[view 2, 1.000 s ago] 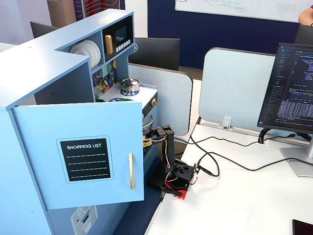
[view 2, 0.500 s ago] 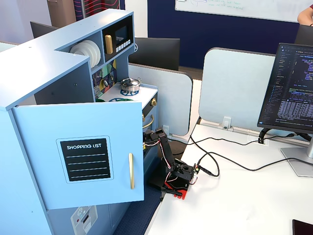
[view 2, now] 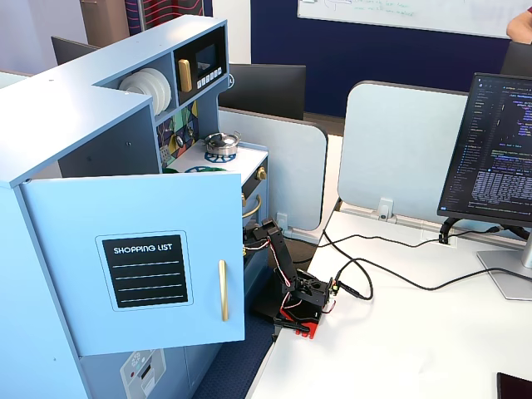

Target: Pick up the green pineapple from the left cabinet and place it in the green recipient

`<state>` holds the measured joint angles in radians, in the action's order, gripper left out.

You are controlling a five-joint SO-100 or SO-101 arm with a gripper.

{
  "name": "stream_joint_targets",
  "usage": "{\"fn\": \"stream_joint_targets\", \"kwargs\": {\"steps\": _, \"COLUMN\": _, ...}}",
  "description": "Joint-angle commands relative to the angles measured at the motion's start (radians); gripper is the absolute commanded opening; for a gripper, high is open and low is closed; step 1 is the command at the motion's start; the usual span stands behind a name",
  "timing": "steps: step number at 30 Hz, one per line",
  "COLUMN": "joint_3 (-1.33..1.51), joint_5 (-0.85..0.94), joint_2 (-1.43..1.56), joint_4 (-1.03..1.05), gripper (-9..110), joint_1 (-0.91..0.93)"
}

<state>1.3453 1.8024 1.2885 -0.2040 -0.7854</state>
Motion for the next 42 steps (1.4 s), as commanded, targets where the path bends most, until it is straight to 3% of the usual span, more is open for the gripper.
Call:
{"fn": "stream_joint_targets", "kwargs": {"steps": 1, "joint_3": 0.020, "joint_5": 0.112, "joint_2": 0.172, "joint_4": -0.037, "gripper": 0, "joint_1": -0.012}}
{"fn": "stream_joint_targets", "kwargs": {"steps": 6, "joint_3": 0.270, "joint_5": 0.247, "joint_2": 0.494, "joint_4": -0.048, "gripper": 0, "joint_1": -0.040}}
{"fn": "stream_joint_targets", "kwargs": {"steps": 14, "joint_3": 0.592, "joint_5": 0.293, "joint_2": 1.035, "joint_4": 0.049, "gripper": 0, "joint_1": -0.044}}
{"fn": "stream_joint_targets", "kwargs": {"steps": 24, "joint_3": 0.678, "joint_5": 0.178, "joint_2": 1.460, "joint_4": 0.434, "gripper": 0, "joint_1": 0.247}}
{"fn": "stream_joint_targets", "kwargs": {"steps": 30, "joint_3": 0.574, "joint_5": 0.097, "joint_2": 1.476, "joint_4": 0.649, "gripper": 0, "joint_1": 0.439}}
{"fn": "stream_joint_targets", "kwargs": {"steps": 42, "joint_3": 0.270, "joint_5": -0.025, "joint_2": 1.101, "joint_4": 0.649, "gripper": 0, "joint_1": 0.676}}
